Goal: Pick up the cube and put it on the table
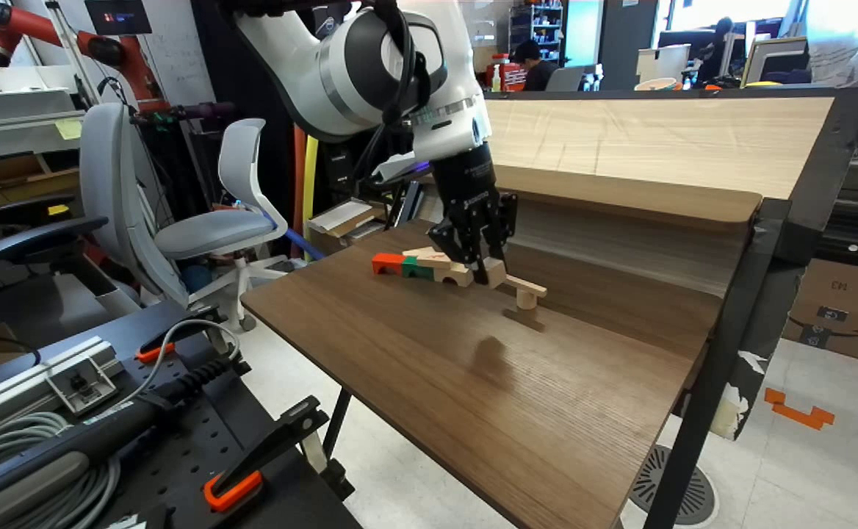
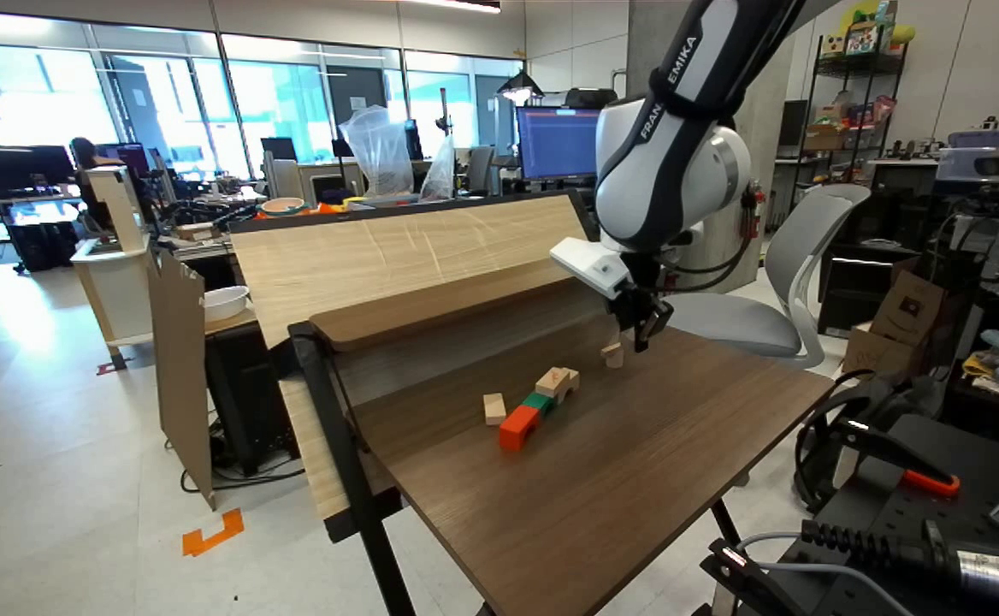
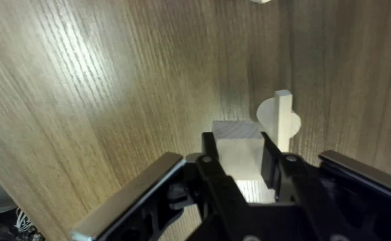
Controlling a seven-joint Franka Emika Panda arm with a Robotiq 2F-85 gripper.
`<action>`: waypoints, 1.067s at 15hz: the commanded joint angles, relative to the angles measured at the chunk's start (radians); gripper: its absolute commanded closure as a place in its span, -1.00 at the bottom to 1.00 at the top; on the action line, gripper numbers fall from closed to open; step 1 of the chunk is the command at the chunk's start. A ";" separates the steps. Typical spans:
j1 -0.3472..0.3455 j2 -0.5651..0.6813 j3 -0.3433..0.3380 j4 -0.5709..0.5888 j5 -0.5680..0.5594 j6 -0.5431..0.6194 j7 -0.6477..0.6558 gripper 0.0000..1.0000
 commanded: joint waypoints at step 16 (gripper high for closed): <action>-0.008 -0.007 0.067 -0.082 0.094 -0.035 0.138 0.83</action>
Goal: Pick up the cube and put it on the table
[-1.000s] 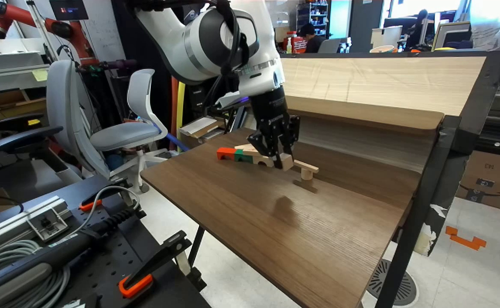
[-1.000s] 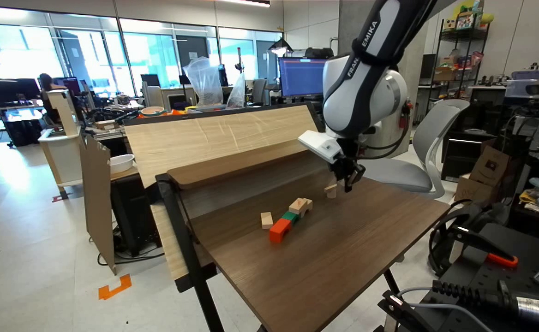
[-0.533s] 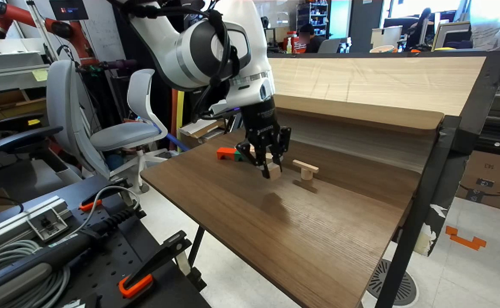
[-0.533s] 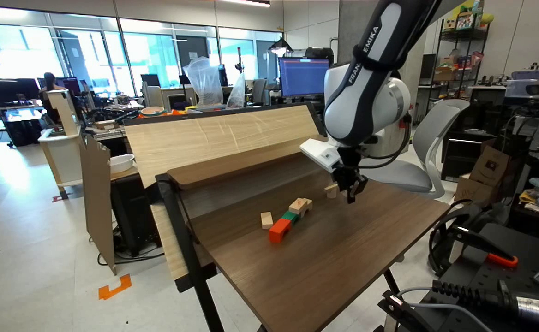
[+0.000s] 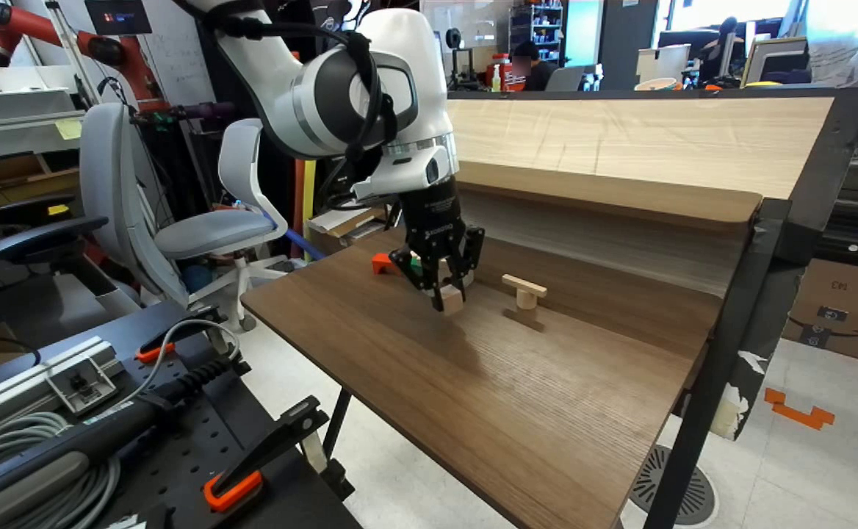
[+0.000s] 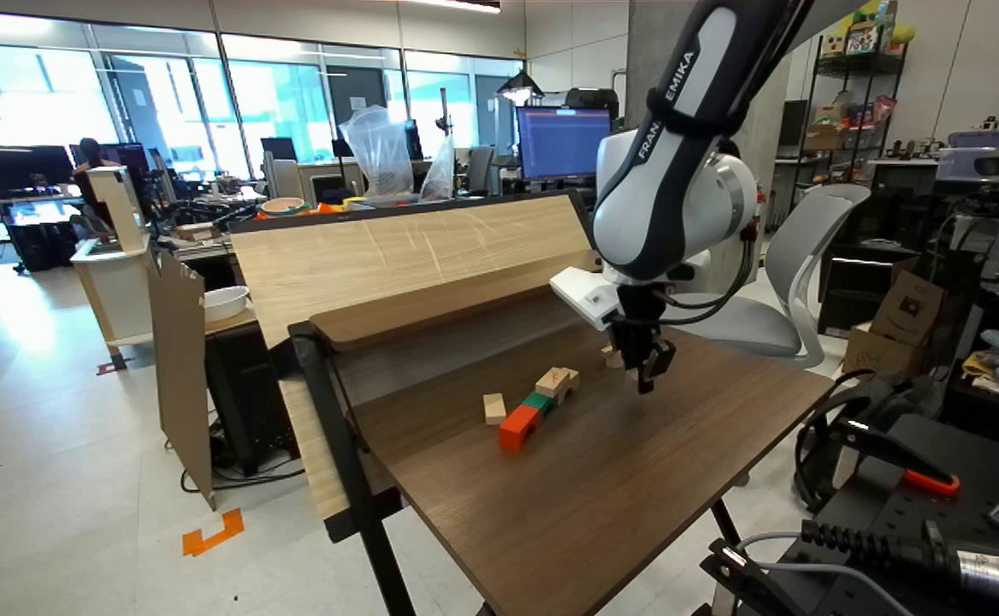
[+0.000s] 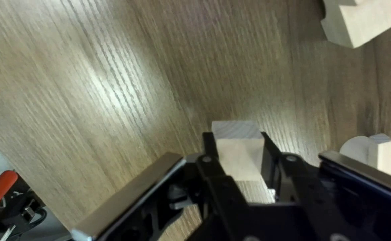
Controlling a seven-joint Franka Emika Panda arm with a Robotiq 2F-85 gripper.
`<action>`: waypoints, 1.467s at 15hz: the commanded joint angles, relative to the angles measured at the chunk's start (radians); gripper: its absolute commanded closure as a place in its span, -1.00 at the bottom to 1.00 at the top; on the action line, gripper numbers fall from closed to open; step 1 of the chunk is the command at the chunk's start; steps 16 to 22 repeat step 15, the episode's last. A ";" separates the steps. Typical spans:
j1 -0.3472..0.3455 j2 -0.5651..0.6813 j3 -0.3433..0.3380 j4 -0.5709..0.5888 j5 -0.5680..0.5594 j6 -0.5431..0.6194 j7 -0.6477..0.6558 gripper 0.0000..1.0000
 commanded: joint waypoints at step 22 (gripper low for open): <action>-0.026 -0.213 0.028 -0.016 -0.031 -0.176 0.060 -1.00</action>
